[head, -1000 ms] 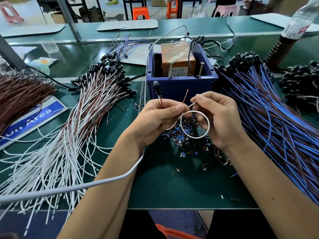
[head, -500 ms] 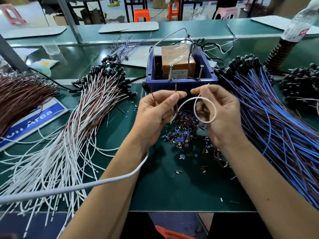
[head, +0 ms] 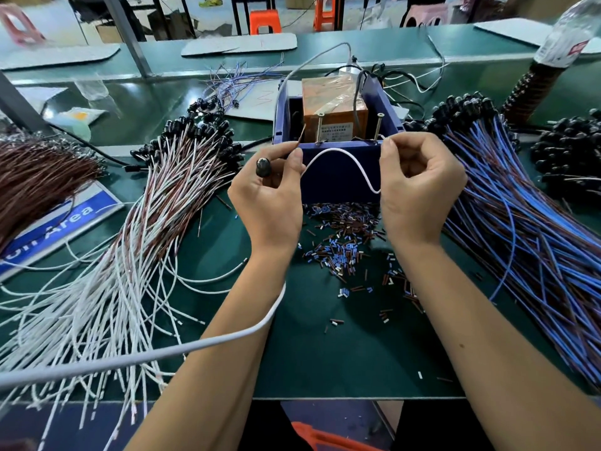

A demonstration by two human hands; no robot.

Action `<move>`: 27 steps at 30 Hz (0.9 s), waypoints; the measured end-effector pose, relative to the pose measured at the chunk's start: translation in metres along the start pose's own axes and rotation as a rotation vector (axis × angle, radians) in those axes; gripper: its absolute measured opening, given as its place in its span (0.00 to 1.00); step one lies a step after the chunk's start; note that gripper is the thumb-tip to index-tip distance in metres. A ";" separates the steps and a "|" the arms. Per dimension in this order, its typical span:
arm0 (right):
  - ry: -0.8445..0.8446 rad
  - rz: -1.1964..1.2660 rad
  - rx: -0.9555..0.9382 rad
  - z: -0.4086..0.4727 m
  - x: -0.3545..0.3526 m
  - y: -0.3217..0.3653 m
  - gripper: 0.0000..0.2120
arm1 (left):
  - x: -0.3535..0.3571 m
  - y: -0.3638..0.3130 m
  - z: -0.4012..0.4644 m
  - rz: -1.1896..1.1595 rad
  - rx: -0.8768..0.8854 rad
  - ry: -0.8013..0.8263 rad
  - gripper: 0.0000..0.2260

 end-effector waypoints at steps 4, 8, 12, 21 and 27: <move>0.016 0.040 0.013 -0.002 0.003 0.000 0.05 | 0.000 -0.004 -0.003 0.067 0.077 -0.055 0.03; 0.002 0.115 0.124 -0.006 0.005 -0.008 0.05 | 0.004 -0.006 -0.005 0.138 0.129 -0.073 0.05; -0.042 0.208 0.228 -0.009 0.004 -0.015 0.05 | 0.008 -0.008 -0.006 0.169 0.129 -0.060 0.05; -0.018 0.294 0.287 -0.010 0.009 -0.017 0.05 | 0.008 0.004 -0.006 0.119 -0.006 -0.051 0.15; -0.013 0.273 0.270 -0.009 0.009 -0.015 0.05 | 0.004 -0.005 -0.007 0.157 0.085 -0.106 0.06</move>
Point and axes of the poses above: each hand's wrist, its own z-axis towards the middle knuckle, its own x-axis out of the palm, y = z × x, the point moved 6 cm from there along z, towards the middle knuckle, and after that the axes turned 15 degrees about -x, right-handed, at the moved point
